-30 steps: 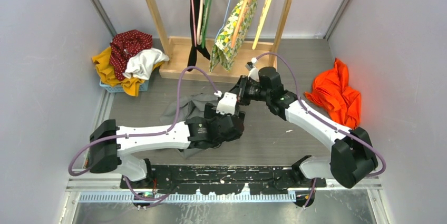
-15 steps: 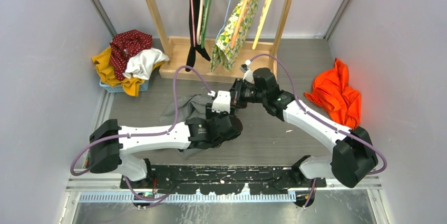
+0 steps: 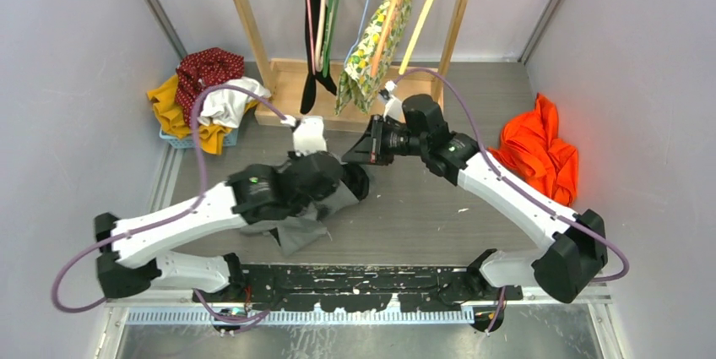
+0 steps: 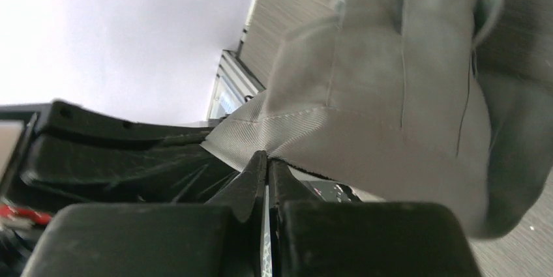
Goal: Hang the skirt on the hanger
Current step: Adjust the skirt at the center of the board.
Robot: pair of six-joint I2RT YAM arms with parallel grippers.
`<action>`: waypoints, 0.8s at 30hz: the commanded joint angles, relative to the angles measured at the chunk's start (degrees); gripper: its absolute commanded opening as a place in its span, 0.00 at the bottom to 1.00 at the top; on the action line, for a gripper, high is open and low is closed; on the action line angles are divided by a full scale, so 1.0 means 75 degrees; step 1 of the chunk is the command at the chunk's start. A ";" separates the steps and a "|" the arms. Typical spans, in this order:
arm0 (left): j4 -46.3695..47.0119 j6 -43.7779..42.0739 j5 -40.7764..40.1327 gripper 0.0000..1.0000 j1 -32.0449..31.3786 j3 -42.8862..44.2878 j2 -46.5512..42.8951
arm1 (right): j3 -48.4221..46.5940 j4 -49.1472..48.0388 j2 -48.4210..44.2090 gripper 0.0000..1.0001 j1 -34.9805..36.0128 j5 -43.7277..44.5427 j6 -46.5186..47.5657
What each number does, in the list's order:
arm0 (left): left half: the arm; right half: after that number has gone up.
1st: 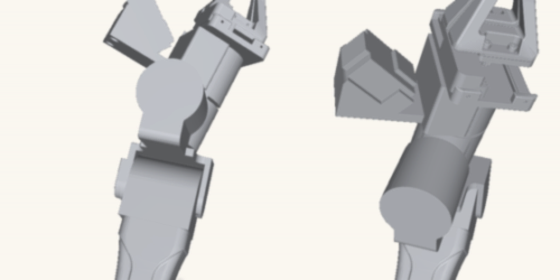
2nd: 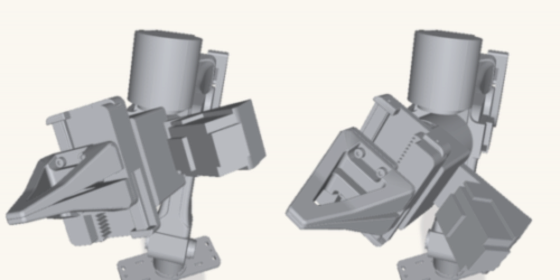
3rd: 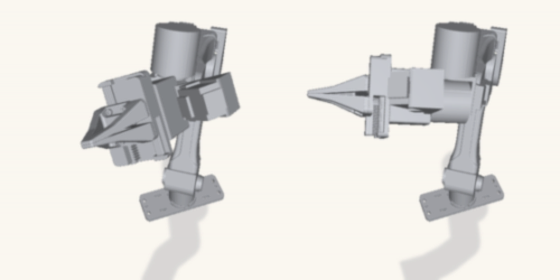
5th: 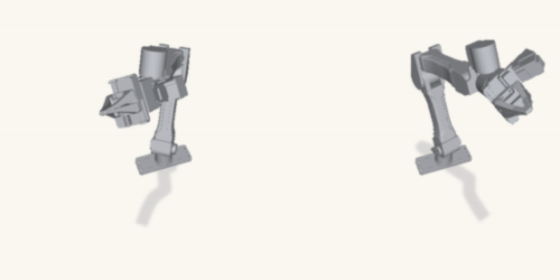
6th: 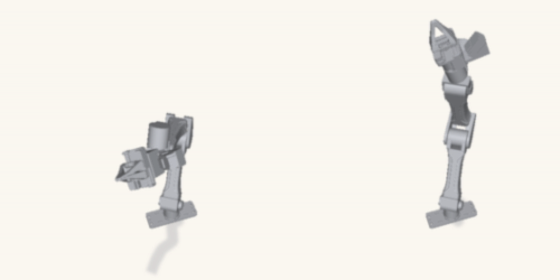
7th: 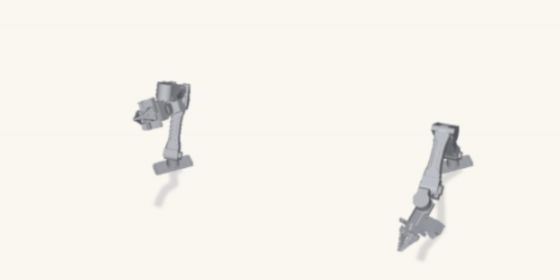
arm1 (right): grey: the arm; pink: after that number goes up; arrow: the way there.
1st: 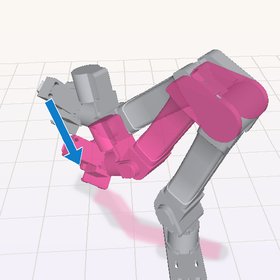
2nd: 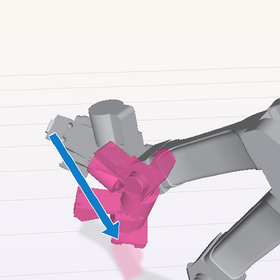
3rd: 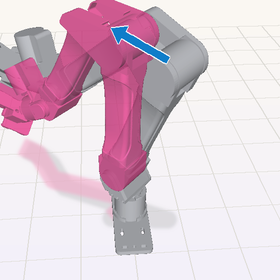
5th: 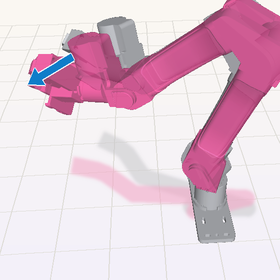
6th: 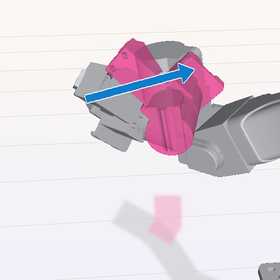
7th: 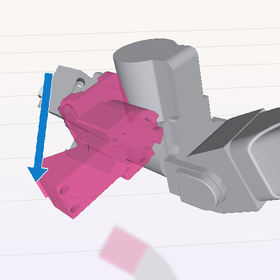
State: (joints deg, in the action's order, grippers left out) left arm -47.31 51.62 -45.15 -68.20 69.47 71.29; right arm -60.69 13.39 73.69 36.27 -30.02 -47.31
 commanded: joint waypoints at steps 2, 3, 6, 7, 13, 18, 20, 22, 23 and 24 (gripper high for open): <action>-0.1568 -0.1379 0.0422 0.00 0.0409 0.1754 -0.1121 | -0.1619 0.1415 -0.0730 0.01 -0.0067 0.1184 0.1538; -0.1724 -0.1624 0.0456 0.00 0.0431 0.2207 -0.1087 | -0.1887 0.1665 -0.0802 0.01 -0.0076 0.1358 0.1717; -0.2248 -0.2300 0.0436 0.00 0.0439 0.3721 -0.0729 | -0.2687 0.2225 -0.0953 0.01 -0.0072 0.1832 0.2106; -0.2355 -0.2455 0.0430 0.00 0.0445 0.4088 -0.0635 | -0.2971 0.2400 -0.0967 0.01 -0.0075 0.1924 0.2208; -0.2521 -0.2767 0.0653 0.03 0.0451 0.4447 -0.0583 | -0.3401 0.2981 -0.1159 0.01 -0.0073 0.2224 0.2488; -0.1747 -0.2282 0.1831 0.09 0.0455 0.2389 -0.1028 | -0.2007 0.3059 -0.1623 0.01 -0.0074 0.2542 0.2501; -0.1270 -0.1935 0.2383 0.12 0.0457 0.1296 -0.1244 | -0.1287 0.3045 -0.1856 0.01 -0.0075 0.2779 0.2499; -0.0806 -0.1478 0.3055 0.15 0.0452 0.0078 -0.1500 | -0.0558 0.3065 -0.2026 0.01 -0.0073 0.3021 0.2513; -0.0558 -0.1314 0.3269 0.16 0.0454 -0.0418 -0.1575 | -0.0293 0.3060 -0.2083 0.01 -0.0072 0.3093 0.2508; -0.0377 -0.1143 0.3560 0.16 0.0457 -0.0811 -0.1663 | -0.0073 0.3072 -0.2131 0.01 -0.0067 0.3198 0.2495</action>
State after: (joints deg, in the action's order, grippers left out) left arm -50.59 38.24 -24.18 -65.67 73.17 63.94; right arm -66.65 33.65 61.19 37.63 -16.12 -31.20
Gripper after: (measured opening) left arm 0.153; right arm 0.063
